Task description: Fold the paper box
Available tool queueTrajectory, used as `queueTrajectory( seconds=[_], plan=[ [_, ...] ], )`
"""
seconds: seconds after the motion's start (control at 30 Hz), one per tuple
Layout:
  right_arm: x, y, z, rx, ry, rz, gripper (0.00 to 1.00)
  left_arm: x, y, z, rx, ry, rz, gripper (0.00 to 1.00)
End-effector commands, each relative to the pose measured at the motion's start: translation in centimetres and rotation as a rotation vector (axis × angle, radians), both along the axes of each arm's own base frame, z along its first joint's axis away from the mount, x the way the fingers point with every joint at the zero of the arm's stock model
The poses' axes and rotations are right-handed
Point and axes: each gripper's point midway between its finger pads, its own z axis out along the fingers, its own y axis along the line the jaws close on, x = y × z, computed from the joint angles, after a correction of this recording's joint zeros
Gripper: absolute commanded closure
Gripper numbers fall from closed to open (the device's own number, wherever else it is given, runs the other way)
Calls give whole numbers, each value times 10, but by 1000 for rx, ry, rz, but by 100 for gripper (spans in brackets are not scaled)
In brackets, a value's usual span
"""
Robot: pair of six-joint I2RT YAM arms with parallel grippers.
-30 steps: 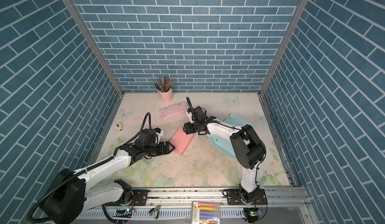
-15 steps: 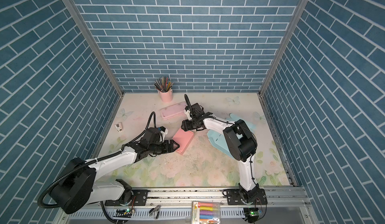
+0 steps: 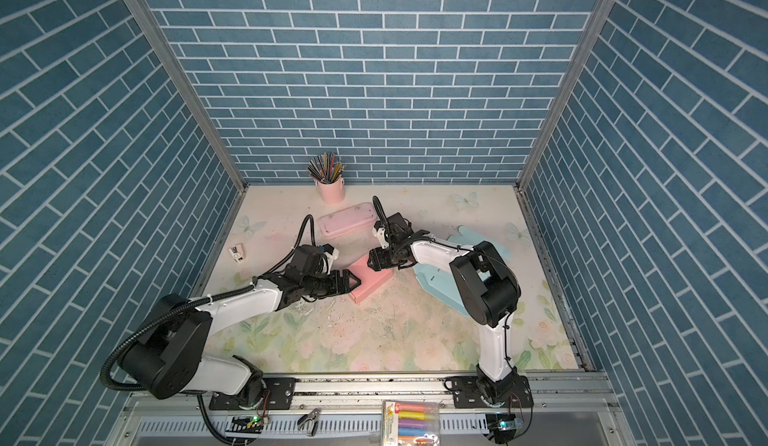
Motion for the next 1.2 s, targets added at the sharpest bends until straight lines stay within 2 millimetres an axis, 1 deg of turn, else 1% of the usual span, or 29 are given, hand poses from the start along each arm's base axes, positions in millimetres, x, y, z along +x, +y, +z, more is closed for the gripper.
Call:
queueTrajectory(
  seconds=[0.0, 0.17, 0.33, 0.47, 0.57, 0.7, 0.8, 0.87, 1.0, 1.17],
  plan=[
    [-2, 0, 21, 27, -33, 13, 37, 20, 0, 14, -26, -67, -6, 12],
    [-4, 0, 23, 31, -29, 16, 37, 36, 2, 17, -24, -86, -3, 12],
    [-4, 1, 21, 51, -14, 13, 36, 54, -3, 22, -37, -116, 2, 12],
    [1, 2, 23, 85, -5, 6, 36, 70, -9, 28, -55, -145, 4, 13],
    [10, -1, 24, 108, -5, -10, 37, 85, -16, 36, -68, -176, 3, 13],
    [19, -2, 29, 124, -12, -9, 36, 111, -23, 47, -69, -236, 10, 13],
    [23, -3, 30, 123, -19, -14, 36, 127, -30, 49, -74, -259, 6, 13],
    [26, -5, 29, 127, -19, -21, 37, 136, -34, 49, -77, -264, 7, 13],
    [37, -10, 30, 163, -23, -40, 37, 148, -38, 41, -76, -266, 13, 13],
    [56, -15, 34, 196, -40, -67, 37, 155, -40, 31, -78, -251, 29, 13]
  ],
)
